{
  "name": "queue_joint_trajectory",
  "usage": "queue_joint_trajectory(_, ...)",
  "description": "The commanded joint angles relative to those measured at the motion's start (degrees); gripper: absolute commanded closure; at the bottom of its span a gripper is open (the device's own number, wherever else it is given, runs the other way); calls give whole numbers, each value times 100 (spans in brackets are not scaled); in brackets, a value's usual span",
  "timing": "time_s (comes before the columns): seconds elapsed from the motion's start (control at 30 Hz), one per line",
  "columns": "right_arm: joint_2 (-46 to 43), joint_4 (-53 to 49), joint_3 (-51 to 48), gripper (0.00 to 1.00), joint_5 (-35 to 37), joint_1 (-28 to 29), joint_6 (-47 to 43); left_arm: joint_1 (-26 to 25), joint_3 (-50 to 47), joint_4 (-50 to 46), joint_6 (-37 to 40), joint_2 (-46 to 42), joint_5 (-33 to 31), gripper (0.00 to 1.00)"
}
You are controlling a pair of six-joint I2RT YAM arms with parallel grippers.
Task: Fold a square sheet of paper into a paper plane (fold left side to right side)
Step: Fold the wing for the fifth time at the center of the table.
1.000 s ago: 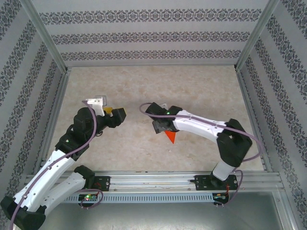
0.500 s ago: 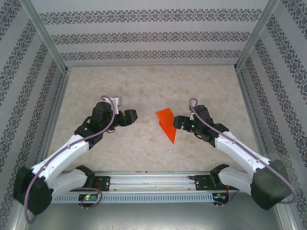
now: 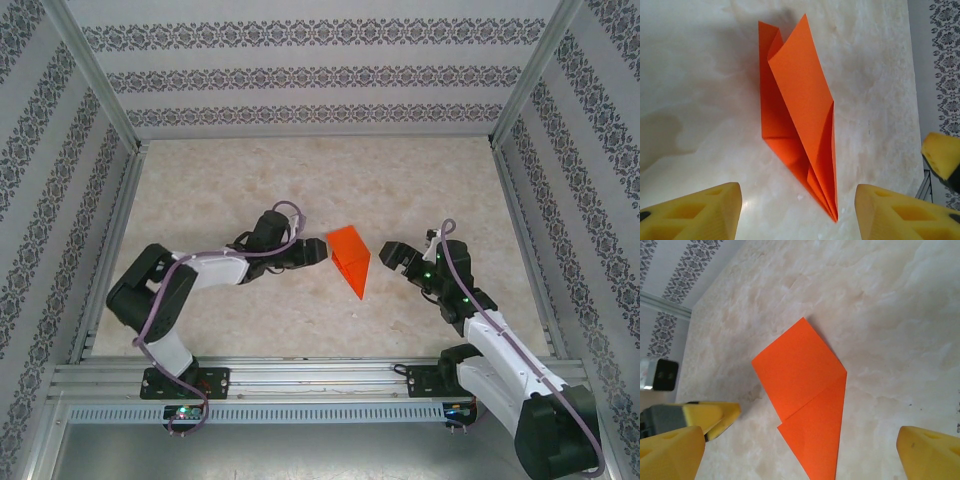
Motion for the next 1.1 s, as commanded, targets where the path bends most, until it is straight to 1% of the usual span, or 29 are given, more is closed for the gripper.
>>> queue_joint_trajectory(0.0,-79,257,-49,2,-257,-71,106,-60,319,741,-266,380,228,41)
queue_joint_trajectory(0.13,-97,251,-22,2,-288,-140,119,-55,627,839,-351,881,318,47)
queue_joint_trajectory(0.3,-109,242,4,2,-417,-223,119,-61,1041,692,-362,1359,361,54)
queue_joint_trajectory(0.43,-140,242,-8,2,-555,-304,86,-54,1224,677,-389,1582,294,67)
queue_joint_trajectory(0.57,-123,242,-44,2,-754,-373,-6,-56,1273,650,-348,1626,276,85)
queue_joint_trajectory(0.67,-47,235,-10,7,-1012,-386,-222,-30,1106,732,-281,1480,323,99)
queue_joint_trajectory(0.77,123,190,41,12,-1354,-397,-536,32,691,1147,-285,1092,489,100)
queue_joint_trajectory(0.83,284,211,44,14,-1659,-392,-744,83,464,1238,-150,785,742,100)
queue_joint_trajectory(0.9,486,267,258,14,-1995,-377,-970,132,186,1318,36,438,1031,100)
queue_joint_trajectory(0.93,586,285,298,12,-2135,-375,-1055,164,41,1415,120,280,1167,100)
queue_joint_trajectory(1.07,1063,485,395,2,-2684,-269,-1400,335,-628,1913,395,-326,1827,100)
